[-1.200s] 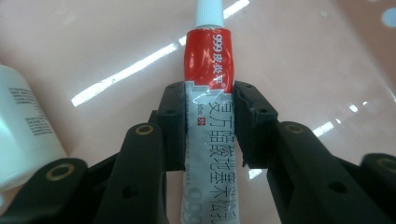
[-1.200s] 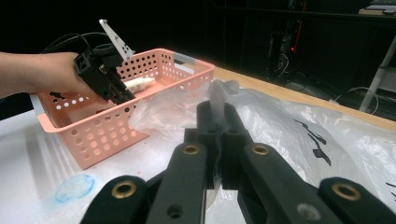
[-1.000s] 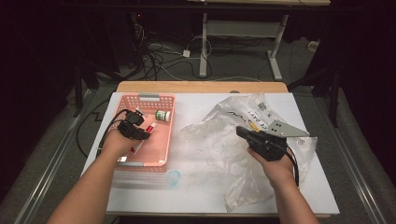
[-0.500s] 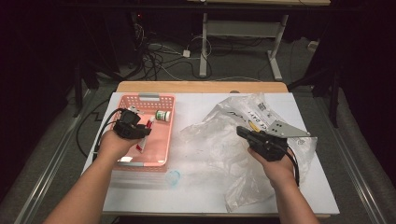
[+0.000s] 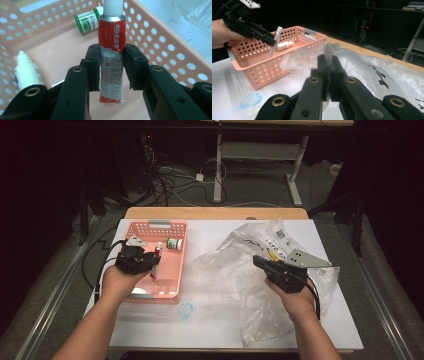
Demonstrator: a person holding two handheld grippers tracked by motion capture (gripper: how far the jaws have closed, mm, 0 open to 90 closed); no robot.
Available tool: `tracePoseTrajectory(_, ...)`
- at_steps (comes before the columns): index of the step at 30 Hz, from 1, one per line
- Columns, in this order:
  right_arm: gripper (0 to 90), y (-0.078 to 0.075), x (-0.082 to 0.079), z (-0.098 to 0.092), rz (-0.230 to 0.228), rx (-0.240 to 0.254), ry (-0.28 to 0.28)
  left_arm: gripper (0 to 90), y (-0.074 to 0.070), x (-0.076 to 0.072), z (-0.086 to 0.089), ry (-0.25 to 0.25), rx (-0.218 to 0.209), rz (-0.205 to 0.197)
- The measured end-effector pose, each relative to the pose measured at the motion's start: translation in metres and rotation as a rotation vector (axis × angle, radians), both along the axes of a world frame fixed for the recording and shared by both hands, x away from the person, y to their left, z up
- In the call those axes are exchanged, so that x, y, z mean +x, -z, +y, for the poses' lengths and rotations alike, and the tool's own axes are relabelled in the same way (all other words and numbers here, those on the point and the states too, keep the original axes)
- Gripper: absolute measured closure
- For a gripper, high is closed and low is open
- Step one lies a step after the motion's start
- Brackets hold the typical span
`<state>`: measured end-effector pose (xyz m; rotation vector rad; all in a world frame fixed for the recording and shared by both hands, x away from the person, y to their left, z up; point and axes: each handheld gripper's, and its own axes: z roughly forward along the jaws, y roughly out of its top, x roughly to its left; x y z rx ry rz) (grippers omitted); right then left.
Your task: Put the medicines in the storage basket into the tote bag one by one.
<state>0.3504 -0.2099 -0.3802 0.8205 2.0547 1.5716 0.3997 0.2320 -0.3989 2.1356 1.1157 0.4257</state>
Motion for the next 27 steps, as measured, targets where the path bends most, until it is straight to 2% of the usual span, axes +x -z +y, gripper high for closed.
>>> tracePoseTrajectory(5, 90.0, 0.0, 0.0, 0.0, 0.0, 0.001, 0.0, 65.9, -0.003, -0.008, 0.0, 0.015, -0.012, -0.027)
tracePoseTrajectory(12, 90.0, 0.0, 0.0, 0.0, -0.002, 0.001, 0.002, 65.9, -0.006, -0.026, -0.001, 0.026, -0.053, -0.088)
tracePoseTrajectory(17, 90.0, -0.001, -0.001, 0.0, 0.001, 0.002, 0.003, 65.9, -0.004, -0.037, 0.0, 0.029, -0.111, -0.119)
tracePoseTrajectory(20, 90.0, -0.001, -0.002, 0.0, 0.002, 0.002, 0.003, 66.0, -0.002, -0.042, 0.0, 0.032, -0.142, -0.126)
tracePoseTrajectory(27, 90.0, 0.0, -0.002, 0.0, 0.002, 0.001, 0.002, 65.9, 0.0, -0.046, 0.0, 0.04, -0.157, -0.141)
